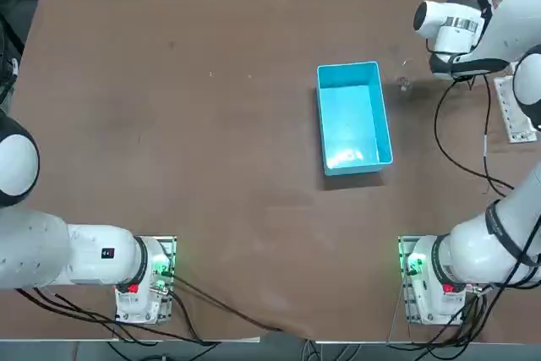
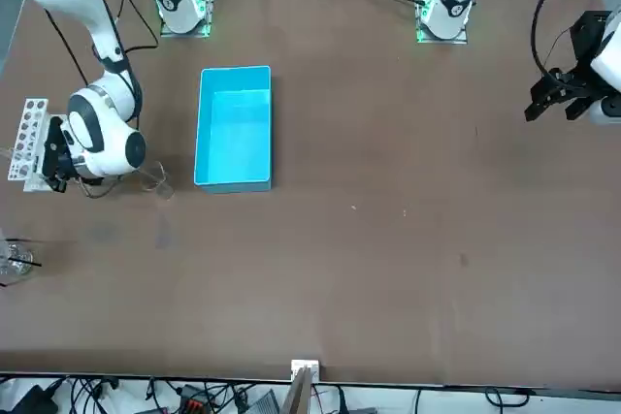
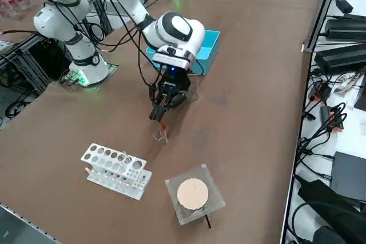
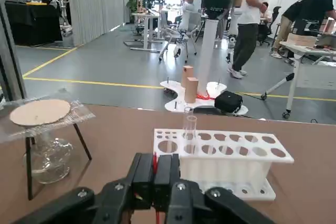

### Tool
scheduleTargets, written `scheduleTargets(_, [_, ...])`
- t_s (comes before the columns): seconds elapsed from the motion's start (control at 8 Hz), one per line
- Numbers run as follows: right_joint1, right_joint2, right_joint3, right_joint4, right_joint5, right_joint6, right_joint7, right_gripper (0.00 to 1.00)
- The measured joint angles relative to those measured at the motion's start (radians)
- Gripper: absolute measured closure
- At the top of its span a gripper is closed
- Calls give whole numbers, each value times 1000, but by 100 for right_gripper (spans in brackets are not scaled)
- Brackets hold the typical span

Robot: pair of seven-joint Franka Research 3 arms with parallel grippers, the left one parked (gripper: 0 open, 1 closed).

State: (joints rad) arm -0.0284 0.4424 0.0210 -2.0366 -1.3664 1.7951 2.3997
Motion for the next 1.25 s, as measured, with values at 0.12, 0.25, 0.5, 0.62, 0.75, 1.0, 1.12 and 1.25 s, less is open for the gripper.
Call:
scheduleTargets(0.12, [-1,7,-2,0,0,-5,9,97])
scheduleTargets(0.25, [-1,7,-6,0,0,-7,13,97])
scheduleTargets(0.5, [-4,7,-13,-7,-3,-8,20,97])
scheduleTargets(0.62, [-6,9,-13,-13,-3,-8,36,97])
scheduleTargets(0.75, [-6,13,-13,-20,-3,-8,50,96])
scheduleTargets(1.0, [-6,34,-13,-25,-3,-8,74,84])
scheduleTargets(1.12, [-6,47,-13,-26,-4,-10,85,67])
scheduleTargets(1.25, [-4,53,-13,-25,-6,-21,88,46])
